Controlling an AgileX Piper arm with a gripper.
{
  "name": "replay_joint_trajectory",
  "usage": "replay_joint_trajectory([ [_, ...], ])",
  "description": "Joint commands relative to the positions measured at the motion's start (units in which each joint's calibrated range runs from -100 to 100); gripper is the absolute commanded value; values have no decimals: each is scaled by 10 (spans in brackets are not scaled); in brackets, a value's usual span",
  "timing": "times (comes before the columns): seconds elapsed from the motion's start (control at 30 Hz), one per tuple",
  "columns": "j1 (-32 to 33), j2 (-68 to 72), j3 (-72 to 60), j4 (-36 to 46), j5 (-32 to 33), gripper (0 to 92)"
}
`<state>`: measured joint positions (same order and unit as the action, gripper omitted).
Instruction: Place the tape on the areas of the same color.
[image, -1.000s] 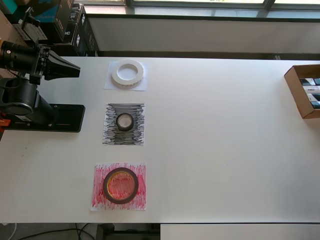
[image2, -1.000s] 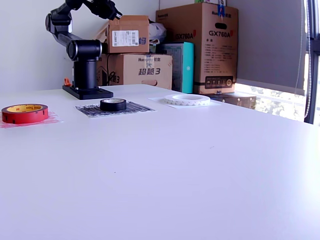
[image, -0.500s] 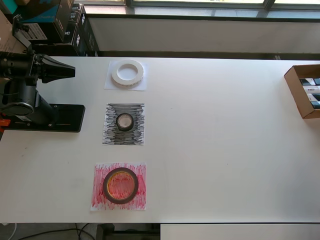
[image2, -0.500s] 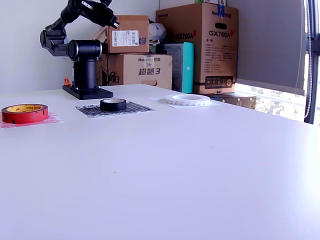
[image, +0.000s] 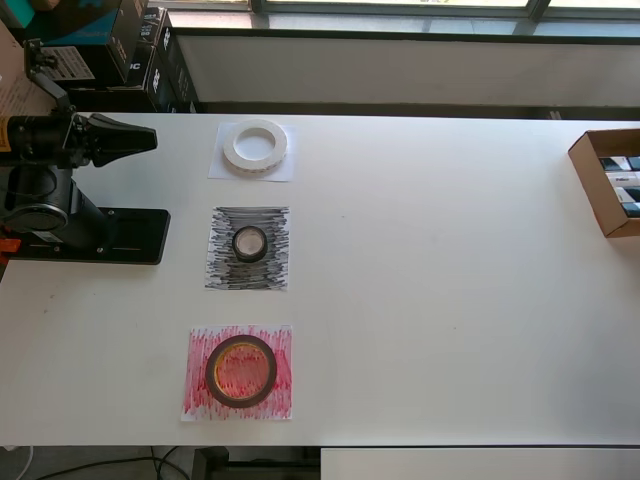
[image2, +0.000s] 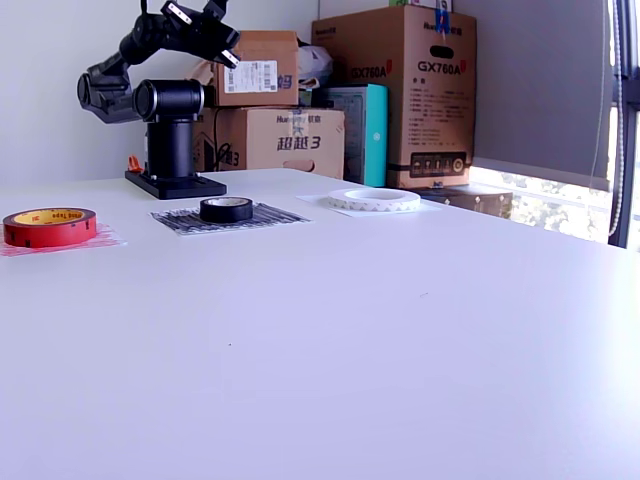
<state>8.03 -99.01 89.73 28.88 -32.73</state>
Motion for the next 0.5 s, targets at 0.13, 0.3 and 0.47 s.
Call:
replay_joint_trajectory([
  [0.13,4,-3,73,-141,-22,47],
  [0.3,4,-3,96,-181,-22,47],
  [0.47,4,-3,96,-178,-20,43],
])
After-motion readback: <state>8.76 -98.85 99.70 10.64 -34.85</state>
